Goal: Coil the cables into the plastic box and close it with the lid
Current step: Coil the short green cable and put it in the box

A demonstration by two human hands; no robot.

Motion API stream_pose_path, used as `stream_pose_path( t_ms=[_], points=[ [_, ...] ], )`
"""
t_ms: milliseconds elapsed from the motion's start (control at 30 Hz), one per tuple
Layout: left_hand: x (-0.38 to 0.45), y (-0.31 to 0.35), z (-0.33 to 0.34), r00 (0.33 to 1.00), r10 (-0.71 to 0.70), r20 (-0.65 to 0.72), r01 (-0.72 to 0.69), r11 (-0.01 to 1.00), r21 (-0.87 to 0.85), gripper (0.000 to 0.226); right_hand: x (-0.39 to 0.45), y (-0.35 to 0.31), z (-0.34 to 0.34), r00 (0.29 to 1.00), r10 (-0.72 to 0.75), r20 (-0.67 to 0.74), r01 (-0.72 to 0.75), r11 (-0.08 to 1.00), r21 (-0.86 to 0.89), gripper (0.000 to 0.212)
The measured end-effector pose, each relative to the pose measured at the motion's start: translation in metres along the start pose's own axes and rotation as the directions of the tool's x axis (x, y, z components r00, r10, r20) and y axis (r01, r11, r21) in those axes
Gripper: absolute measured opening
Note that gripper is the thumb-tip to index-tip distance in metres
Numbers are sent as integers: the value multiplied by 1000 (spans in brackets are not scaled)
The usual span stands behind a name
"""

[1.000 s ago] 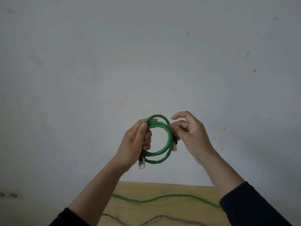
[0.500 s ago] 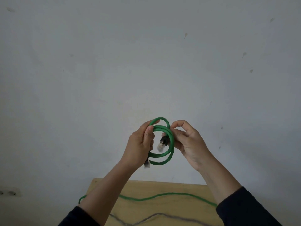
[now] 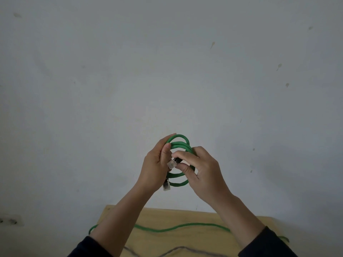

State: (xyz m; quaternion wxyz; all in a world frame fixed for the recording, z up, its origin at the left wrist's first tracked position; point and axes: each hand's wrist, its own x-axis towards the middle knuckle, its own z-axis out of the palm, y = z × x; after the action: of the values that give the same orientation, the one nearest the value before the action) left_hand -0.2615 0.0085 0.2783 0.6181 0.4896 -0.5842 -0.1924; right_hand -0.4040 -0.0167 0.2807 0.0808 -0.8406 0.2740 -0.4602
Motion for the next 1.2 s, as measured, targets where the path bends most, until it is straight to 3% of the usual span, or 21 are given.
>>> stream_pose_path(
  t_ms=[133, 233, 300, 433, 567, 633, 700, 767, 867, 1000, 1100, 1200],
  points=[
    [4, -7, -5, 997, -48, -54, 47, 999, -19, 34, -1, -4, 7, 974, -127, -186, 102, 985, -139, 21],
    [8, -10, -8, 988, -122, -96, 107, 984, -145, 32, 5, -5, 2, 961, -264, -80, 259, 963, -69, 19],
    [11, -12, -11, 979, -181, -99, 161, 970, -182, 30, 7, -7, -3, 962, -272, 17, 271, 962, 43, 16],
    [18, -9, -18, 976, -213, -36, 198, 949, -246, 29, 11, -12, -13, 995, -40, 93, 5, 938, 346, 16],
    [20, -2, -25, 994, -91, 55, 103, 957, -273, 27, 20, -9, -19, 948, 304, 92, -263, 592, 761, 24],
    [18, -1, -27, 996, -68, 64, 82, 965, -250, 28, 23, -5, -21, 902, 410, 132, -317, 423, 849, 27],
    [14, -3, -24, 996, -66, 61, 78, 973, -218, 30, 27, -4, -23, 857, 480, 190, -381, 340, 860, 27],
    [9, -4, -19, 995, -68, 69, 81, 975, -209, 30, 31, -2, -22, 827, 532, 181, -437, 407, 802, 20],
    [4, -7, -11, 992, -65, 108, 86, 974, -209, 29, 33, -2, -15, 820, 567, 76, -476, 602, 641, 9],
    [1, -8, -5, 988, -55, 142, 86, 970, -226, 28, 24, -4, -2, 917, 369, -152, -326, 913, 247, 10],
    [1, -9, -3, 989, -51, 142, 81, 972, -219, 28, 17, 4, 9, 940, 183, -288, -155, 981, 120, 16],
    [4, -12, -3, 991, -115, 74, 130, 959, -251, 30, 8, 9, 18, 974, 110, -199, -81, 985, 151, 26]
  ],
)
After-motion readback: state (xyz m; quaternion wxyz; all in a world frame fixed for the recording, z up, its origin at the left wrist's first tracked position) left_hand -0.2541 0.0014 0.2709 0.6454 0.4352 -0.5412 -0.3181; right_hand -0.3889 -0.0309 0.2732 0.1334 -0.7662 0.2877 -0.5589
